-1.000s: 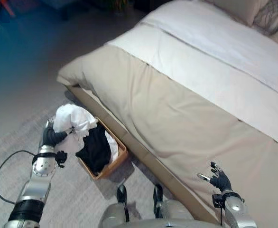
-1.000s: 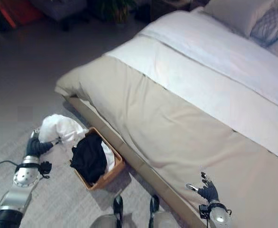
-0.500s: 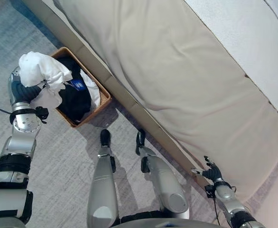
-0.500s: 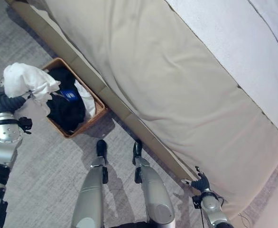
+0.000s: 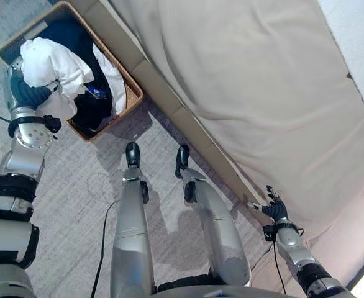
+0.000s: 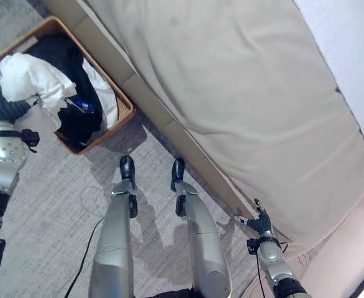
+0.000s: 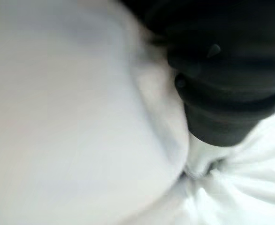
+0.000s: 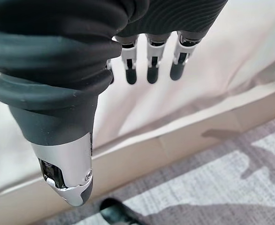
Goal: Pick up clothes into the bucket
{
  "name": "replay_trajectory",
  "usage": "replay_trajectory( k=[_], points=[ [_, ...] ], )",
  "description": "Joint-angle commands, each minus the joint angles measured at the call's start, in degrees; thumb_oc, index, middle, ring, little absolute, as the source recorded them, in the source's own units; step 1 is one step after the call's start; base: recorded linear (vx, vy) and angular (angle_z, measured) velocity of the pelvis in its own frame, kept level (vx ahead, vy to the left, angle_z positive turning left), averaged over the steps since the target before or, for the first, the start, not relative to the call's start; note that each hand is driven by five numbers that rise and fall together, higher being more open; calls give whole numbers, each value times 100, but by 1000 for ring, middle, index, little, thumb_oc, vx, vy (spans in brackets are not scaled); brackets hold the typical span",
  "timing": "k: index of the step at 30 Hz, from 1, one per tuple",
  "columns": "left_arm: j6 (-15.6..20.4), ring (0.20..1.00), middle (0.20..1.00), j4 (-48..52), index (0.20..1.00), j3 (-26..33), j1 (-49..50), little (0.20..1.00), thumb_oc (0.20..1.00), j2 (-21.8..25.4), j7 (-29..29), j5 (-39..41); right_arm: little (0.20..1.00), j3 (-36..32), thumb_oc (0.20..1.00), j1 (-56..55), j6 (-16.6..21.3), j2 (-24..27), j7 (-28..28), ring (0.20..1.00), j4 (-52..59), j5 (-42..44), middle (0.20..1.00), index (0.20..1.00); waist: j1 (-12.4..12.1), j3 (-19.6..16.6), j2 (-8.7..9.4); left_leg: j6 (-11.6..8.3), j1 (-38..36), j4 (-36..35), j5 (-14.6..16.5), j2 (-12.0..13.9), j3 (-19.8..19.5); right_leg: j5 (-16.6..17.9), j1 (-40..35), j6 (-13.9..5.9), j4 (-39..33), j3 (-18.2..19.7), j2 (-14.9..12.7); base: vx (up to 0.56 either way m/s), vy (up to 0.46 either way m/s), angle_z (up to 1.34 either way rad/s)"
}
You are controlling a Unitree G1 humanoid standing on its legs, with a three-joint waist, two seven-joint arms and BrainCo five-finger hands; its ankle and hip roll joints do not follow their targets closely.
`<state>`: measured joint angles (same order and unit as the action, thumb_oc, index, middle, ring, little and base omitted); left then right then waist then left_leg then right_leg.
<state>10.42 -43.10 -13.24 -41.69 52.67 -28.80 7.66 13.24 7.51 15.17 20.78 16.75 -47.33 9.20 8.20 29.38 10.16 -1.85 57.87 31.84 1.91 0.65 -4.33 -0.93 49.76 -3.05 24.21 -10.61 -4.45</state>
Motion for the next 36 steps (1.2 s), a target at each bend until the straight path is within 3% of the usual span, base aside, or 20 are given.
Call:
replay_trajectory(
  k=[1, 12, 21, 26, 27, 29, 30, 31, 36],
  points=[
    [155, 1000, 1000, 102, 1000, 44, -469, 1000, 1000, 267, -241, 174, 1000, 37, 1000, -170, 189, 254, 216, 1000, 332, 249, 1000, 1000, -40, 41, 192, 191, -266, 790, 1001, -71, -143, 316, -226, -582, -453, 336, -321, 13, -8, 6],
    [35, 1000, 1000, -387, 1000, 44, -609, 1000, 1000, 181, -201, 302, 1000, 195, 1000, -163, 232, 270, 239, 1000, 434, 275, 1000, 1000, -29, 41, 269, 207, -163, 831, 1008, -30, -204, 316, -119, -559, -474, 276, -285, 1, -1, 1],
    [-3, 1000, 1000, -391, 1000, 326, -182, 1000, 1000, -17, -201, 215, 1000, 238, 1000, -145, 203, 258, 182, 1000, 397, 252, 1000, 1000, -107, 41, 163, 153, -493, 480, 857, -28, -150, 332, -330, -543, -564, 271, -341, -3, -5, 0],
    [371, 1000, 1000, 309, 1000, 892, 1003, 1000, 1000, -723, 45, 788, 1000, 146, 1000, -133, 135, 266, 128, 1000, 388, 272, 1000, 1000, -264, 41, -77, 114, -1096, 58, 703, -74, -48, 311, -754, -513, -641, 286, -410, -9, -10, 0],
    [561, 1000, 1000, 343, 1000, 985, 1421, 1000, 1000, -1176, 395, 1210, 1000, 69, 1000, -78, 114, 274, 51, 1000, 369, 312, 1000, 1000, -341, 41, -219, 105, -1436, -120, 648, -103, 6, 238, -997, -487, -571, 318, -441, -2, 3, -5],
    [580, 1000, 1000, 336, 1000, 997, 1649, 1000, 1000, -1443, 549, 1350, 1000, 14, 1000, -51, 89, 280, 24, 1000, 263, 331, 1000, 1000, -364, 41, -305, 101, -1684, -261, 593, -141, 29, 180, -1186, -465, -539, 324, -476, -29, -3, 0],
    [608, 1000, 1000, 388, 1000, 951, 1788, 1000, 1000, -1589, 678, 1326, 1000, -48, 1000, -8, 76, 295, 2, 1000, 232, 344, 1000, 1000, -353, 41, -342, 120, -1756, -408, 357, -200, 76, 291, -1231, -407, -565, 294, -550, -33, -24, 9],
    [661, 1000, 1000, 368, 1000, 923, 2111, 1000, 1000, -2115, 970, 1534, 1000, -154, 1000, -4, 43, 273, -80, 1000, 63, 366, 1000, 1000, -397, 41, -484, 93, -2236, -664, 281, -242, 83, 156, -1581, -365, -469, 307, -578, -41, -22, 12],
    [670, 1000, 1000, 107, 1000, 635, 2519, 1000, 1000, -2771, 1636, 1635, 1000, -344, 1000, 32, 0, 181, -212, 1000, -242, 488, 1000, 1000, -424, 41, -695, 12, -3245, -1158, 145, -264, 20, -34, -2496, -305, -507, 204, -586, 49, -84, 17]
  ],
)
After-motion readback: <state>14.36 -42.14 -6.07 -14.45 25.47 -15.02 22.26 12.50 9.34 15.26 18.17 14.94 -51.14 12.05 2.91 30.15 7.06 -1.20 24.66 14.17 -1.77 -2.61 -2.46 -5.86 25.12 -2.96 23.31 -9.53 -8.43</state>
